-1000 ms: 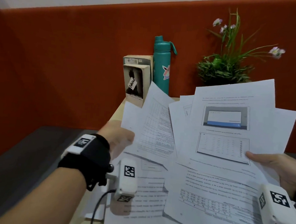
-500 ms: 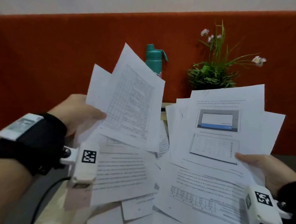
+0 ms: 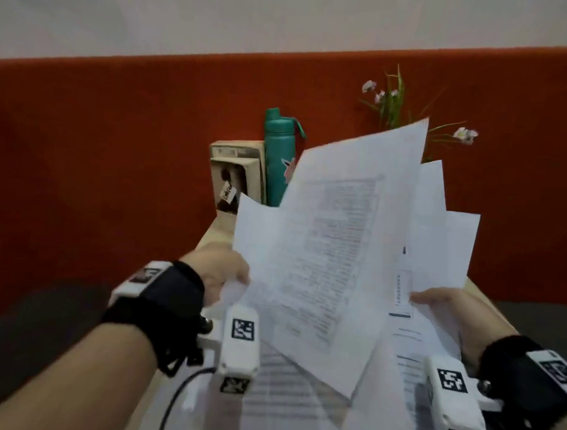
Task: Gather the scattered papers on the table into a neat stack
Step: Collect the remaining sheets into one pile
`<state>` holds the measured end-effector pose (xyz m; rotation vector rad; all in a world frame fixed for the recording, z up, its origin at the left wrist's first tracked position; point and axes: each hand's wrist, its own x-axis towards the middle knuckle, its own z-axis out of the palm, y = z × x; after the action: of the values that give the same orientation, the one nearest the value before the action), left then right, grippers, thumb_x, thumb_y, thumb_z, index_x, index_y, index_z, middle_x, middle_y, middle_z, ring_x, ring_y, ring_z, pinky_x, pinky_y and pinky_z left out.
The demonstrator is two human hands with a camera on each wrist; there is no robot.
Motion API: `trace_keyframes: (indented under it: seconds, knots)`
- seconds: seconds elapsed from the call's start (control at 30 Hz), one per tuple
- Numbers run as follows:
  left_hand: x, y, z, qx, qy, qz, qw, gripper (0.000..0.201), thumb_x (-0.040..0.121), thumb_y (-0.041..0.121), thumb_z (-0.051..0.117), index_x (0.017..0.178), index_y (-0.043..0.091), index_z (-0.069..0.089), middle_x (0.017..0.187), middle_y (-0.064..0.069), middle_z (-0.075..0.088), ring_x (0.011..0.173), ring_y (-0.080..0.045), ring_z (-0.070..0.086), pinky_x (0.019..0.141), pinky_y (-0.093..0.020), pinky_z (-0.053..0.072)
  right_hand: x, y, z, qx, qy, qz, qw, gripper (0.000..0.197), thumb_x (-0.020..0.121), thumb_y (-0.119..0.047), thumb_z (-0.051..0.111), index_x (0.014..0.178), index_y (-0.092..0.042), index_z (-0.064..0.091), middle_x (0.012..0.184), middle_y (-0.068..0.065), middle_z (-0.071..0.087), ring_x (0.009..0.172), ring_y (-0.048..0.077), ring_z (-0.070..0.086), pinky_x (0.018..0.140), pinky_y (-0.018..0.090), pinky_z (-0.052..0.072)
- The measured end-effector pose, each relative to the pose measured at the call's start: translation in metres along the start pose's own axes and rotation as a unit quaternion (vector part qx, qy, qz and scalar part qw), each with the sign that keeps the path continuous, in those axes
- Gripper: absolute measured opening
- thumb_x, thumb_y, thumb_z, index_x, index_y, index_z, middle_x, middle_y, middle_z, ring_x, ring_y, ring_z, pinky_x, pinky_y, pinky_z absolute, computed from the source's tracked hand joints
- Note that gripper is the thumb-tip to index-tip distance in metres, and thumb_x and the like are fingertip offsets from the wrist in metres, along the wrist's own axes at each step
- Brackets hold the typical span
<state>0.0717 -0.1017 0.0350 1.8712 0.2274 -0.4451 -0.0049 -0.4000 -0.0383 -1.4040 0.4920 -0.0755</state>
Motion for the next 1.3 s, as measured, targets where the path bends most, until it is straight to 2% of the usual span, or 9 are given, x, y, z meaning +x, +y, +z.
trace_keyframes:
  seconds: [0.13,0.23,0.3,0.47,0.67,0.77,0.87,0.97,1.3]
  knots:
    - [0.014,-0.027,0.053,0.000,0.016,-0.022,1.000,0.053,0.086,-0.020,0.047,0.136,-0.004,0.047,0.130,-0.014,0.051,0.120,-0.033,0.049,0.090,-0.029,0.038,-0.001,0.009,0.001,0.013,0.020,0.002,1.000,0.026,0.083,-0.008,0.055,0.100,0.005,0.068,0.090,0.018,0.076,0.081,0.035,0.072,0.088,0.048,0.052]
    - [0.021,-0.025,0.064,-0.024,0.034,-0.043,0.998,0.046,0.088,-0.016,0.046,0.133,-0.009,0.047,0.123,-0.014,0.051,0.108,-0.028,0.049,0.082,-0.027,0.034,-0.003,0.008,0.000,0.030,0.017,-0.035,0.999,0.032,0.087,-0.013,0.051,0.110,0.000,0.069,0.107,0.019,0.074,0.099,0.040,0.068,0.098,0.057,0.047]
    - [0.029,-0.025,0.062,-0.044,0.049,-0.047,0.997,0.048,0.088,-0.015,0.044,0.135,-0.010,0.047,0.134,-0.019,0.050,0.121,-0.034,0.048,0.083,-0.028,0.034,-0.005,0.005,-0.001,0.061,0.012,-0.037,0.997,0.032,0.086,-0.011,0.049,0.108,-0.002,0.070,0.101,0.017,0.074,0.085,0.036,0.071,0.082,0.046,0.055]
    - [0.024,-0.021,0.061,-0.107,0.056,-0.037,0.992,0.031,0.090,-0.011,0.041,0.117,0.000,0.050,0.082,-0.009,0.048,0.067,-0.021,0.046,0.065,-0.027,0.040,-0.009,0.001,0.001,0.096,0.026,-0.037,0.994,0.036,0.083,-0.012,0.051,0.115,-0.002,0.066,0.108,0.017,0.070,0.087,0.036,0.066,0.077,0.040,0.051]
    - [0.023,-0.029,0.065,-0.030,-0.041,0.065,0.997,0.047,0.082,0.007,0.072,0.126,0.008,0.057,0.124,-0.004,0.066,0.113,-0.023,0.059,0.098,-0.034,0.045,-0.006,-0.005,0.007,0.098,0.052,-0.068,0.992,0.029,0.088,-0.020,0.050,0.107,-0.005,0.067,0.112,0.007,0.073,0.120,0.030,0.056,0.106,0.042,0.039]
    - [0.019,-0.023,0.058,0.011,-0.063,0.124,0.990,0.047,0.082,0.000,0.069,0.126,0.011,0.058,0.125,-0.004,0.067,0.113,-0.025,0.062,0.090,-0.033,0.052,-0.009,-0.014,0.005,0.059,-0.021,-0.073,0.995,0.051,0.086,-0.053,0.056,0.127,-0.022,0.063,0.123,-0.001,0.070,0.121,0.024,0.060,0.107,0.046,0.039]
    - [0.011,-0.014,0.047,0.019,-0.109,0.133,0.985,0.036,0.087,0.005,0.065,0.118,0.022,0.058,0.118,0.002,0.069,0.108,-0.027,0.066,0.066,-0.030,0.058,-0.020,-0.024,0.004,-0.077,-0.140,-0.086,0.983,0.037,0.084,-0.016,0.065,0.121,-0.022,0.065,0.118,0.003,0.073,0.108,0.025,0.069,0.102,0.049,0.046]
    - [0.005,-0.010,0.033,-0.007,-0.139,0.114,0.984,0.027,0.091,0.016,0.063,0.117,0.021,0.062,0.119,0.001,0.071,0.102,-0.020,0.068,0.080,-0.032,0.055,-0.025,-0.032,0.000,-0.073,-0.141,-0.094,0.983,0.045,0.084,0.009,0.055,0.121,-0.015,0.064,0.117,0.010,0.073,0.101,0.029,0.072,0.087,0.044,0.057]
    - [-0.005,0.003,0.024,0.056,-0.063,0.264,0.961,0.042,0.084,0.019,0.071,0.125,0.021,0.062,0.111,0.013,0.070,0.102,0.000,0.064,0.096,-0.025,0.047,-0.031,-0.051,0.015,-0.168,-0.212,-0.066,0.960,0.050,0.072,-0.018,0.073,0.122,-0.022,0.065,0.115,0.001,0.074,0.103,0.024,0.072,0.092,0.045,0.054]
